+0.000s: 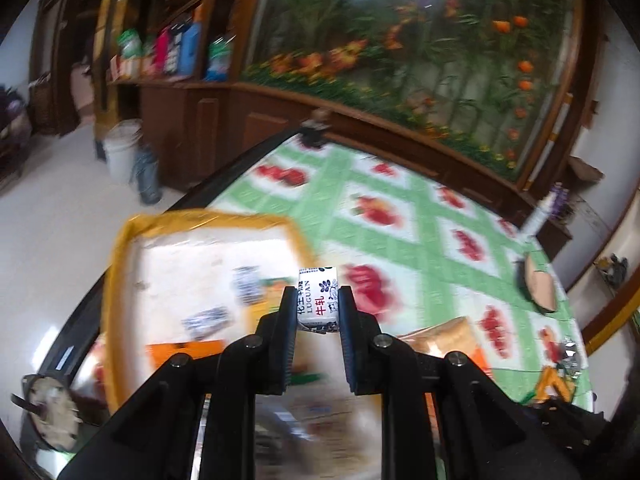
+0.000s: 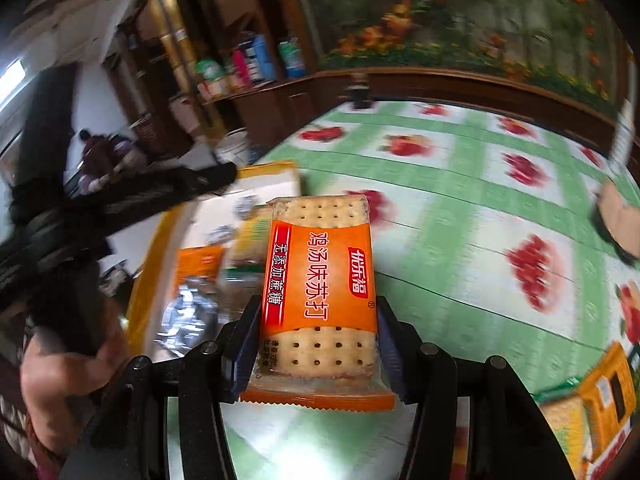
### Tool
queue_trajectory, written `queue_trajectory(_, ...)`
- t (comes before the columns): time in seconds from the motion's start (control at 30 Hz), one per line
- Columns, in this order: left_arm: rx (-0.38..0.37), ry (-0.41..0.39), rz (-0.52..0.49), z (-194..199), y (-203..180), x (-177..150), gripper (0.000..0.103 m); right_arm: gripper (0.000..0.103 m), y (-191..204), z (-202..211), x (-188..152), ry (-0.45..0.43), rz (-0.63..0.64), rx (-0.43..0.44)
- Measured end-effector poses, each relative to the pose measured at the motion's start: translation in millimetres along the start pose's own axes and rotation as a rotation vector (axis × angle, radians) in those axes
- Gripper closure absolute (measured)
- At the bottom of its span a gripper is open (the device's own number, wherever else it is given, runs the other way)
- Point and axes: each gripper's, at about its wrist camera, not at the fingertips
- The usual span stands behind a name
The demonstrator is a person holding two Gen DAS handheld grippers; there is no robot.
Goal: Organize snacks
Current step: 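Lift the candy packet and cracker pack and carry both over the tray, then release the candy packet with the left tool while the right tool drops the cracker pack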
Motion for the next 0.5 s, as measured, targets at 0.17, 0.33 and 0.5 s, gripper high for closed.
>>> queue_trajectory(0.17,0.052,0.081,0.104,-16.9,54.0,-6.7,0.084,0.045,42.3,-24.6,5.1,0.034,0.073,0.040)
queue_trajectory(0.33,0.040,0.109,0.156,-22.6,72.1,-13.4,0.084,0.045,66.5,-51.4,2.0,0.075,0.125,0.040)
queue_trajectory(0.5,0.045,0.106,0.152,-21.7,74.2,-13.6,0.084,0.045,79.3,-70.0,-5.4,0.094,0.166,0.015)
Point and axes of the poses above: each gripper's, at about its wrist camera, not at the fingertips, and z roughly against the way its jaws point, y to its left, x to its top, and after that the axes turned 1 degree about z, right-handed
